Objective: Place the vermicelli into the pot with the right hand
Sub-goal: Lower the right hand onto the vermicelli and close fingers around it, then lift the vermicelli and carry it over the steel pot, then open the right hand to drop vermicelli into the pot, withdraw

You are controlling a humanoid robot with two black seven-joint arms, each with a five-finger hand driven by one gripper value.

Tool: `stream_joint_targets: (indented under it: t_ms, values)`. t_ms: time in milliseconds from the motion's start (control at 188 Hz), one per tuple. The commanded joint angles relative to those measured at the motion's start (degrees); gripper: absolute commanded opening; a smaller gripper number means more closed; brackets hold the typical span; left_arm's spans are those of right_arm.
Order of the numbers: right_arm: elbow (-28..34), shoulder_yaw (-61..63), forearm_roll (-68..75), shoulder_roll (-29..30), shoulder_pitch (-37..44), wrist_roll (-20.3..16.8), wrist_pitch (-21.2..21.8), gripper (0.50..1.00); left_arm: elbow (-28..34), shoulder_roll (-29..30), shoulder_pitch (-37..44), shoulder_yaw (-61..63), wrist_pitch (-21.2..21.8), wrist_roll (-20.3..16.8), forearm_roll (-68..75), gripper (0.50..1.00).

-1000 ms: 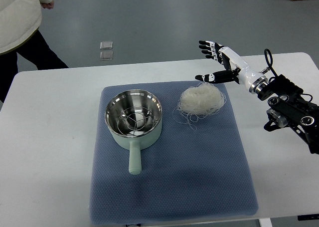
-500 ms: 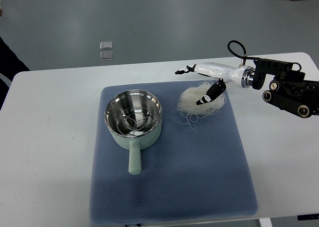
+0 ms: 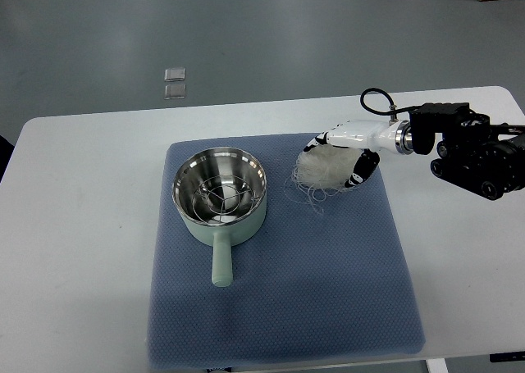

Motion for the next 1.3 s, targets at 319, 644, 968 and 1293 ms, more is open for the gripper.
stream_joint_targets:
  t_ms: [319,644,968,1293]
  values:
    - [-1.19,-0.95,1.13,1.99,1.06,-0.12,-3.55,0.5,-0.01,0.0,-0.06,-0.05,-0.01,0.0,0.0,1.0]
    - [5.58,13.9,1.48,0.32,3.43,2.26,-4.17,0.5,-0.01,0.0,-0.06,0.03,-0.01,0.0,0.0,1.0]
    - [12.96,17.06,2.89,2.43,7.3,3.75,-3.02,0.5,-0.01,0.0,-0.06,0.03,-0.01,0.0,0.0,1.0]
    - [12.34,16.19,2.18,6.91,0.71,4.19,-2.41,0.5,-0.01,0.0,-0.06,-0.14,-0.01,0.0,0.0,1.0]
